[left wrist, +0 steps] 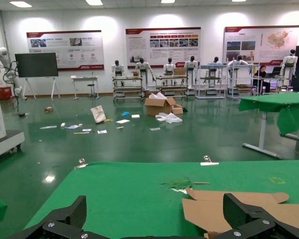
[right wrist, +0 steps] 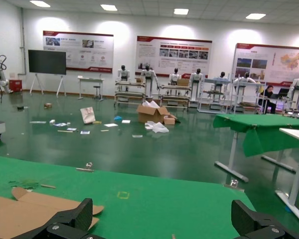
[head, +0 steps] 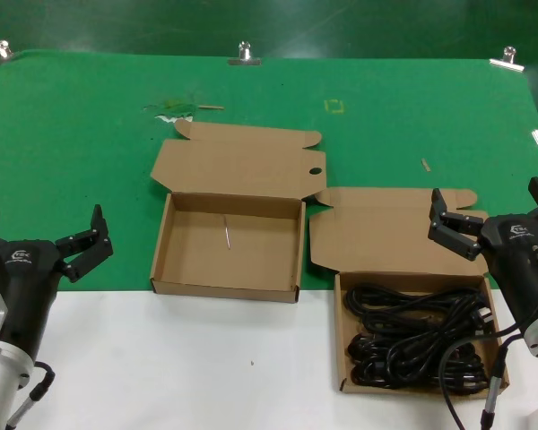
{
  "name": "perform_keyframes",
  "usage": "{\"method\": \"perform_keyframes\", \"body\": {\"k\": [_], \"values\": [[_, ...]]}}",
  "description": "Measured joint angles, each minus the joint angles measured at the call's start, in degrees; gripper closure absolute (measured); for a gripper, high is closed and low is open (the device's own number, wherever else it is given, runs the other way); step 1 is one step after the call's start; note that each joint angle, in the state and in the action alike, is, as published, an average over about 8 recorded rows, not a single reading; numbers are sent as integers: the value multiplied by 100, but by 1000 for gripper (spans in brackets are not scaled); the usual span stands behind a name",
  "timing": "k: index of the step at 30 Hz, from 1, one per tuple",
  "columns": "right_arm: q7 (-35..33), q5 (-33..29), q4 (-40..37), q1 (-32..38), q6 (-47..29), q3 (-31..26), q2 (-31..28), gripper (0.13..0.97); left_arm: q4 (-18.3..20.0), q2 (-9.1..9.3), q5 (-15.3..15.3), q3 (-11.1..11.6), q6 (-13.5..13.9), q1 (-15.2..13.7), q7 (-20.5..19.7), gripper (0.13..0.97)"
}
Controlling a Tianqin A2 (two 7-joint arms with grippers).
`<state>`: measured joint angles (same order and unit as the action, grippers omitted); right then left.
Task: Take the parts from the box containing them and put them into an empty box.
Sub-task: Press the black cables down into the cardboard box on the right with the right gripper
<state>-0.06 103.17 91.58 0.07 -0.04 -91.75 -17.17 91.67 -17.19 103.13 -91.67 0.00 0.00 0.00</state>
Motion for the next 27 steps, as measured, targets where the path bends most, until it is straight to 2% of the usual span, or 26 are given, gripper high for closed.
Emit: {"method": "perform_keyframes", "body": {"k": [27], "values": [[0,0,0,0,0,0,0,129,0,0,0,0,0,0,-1,153]]}}
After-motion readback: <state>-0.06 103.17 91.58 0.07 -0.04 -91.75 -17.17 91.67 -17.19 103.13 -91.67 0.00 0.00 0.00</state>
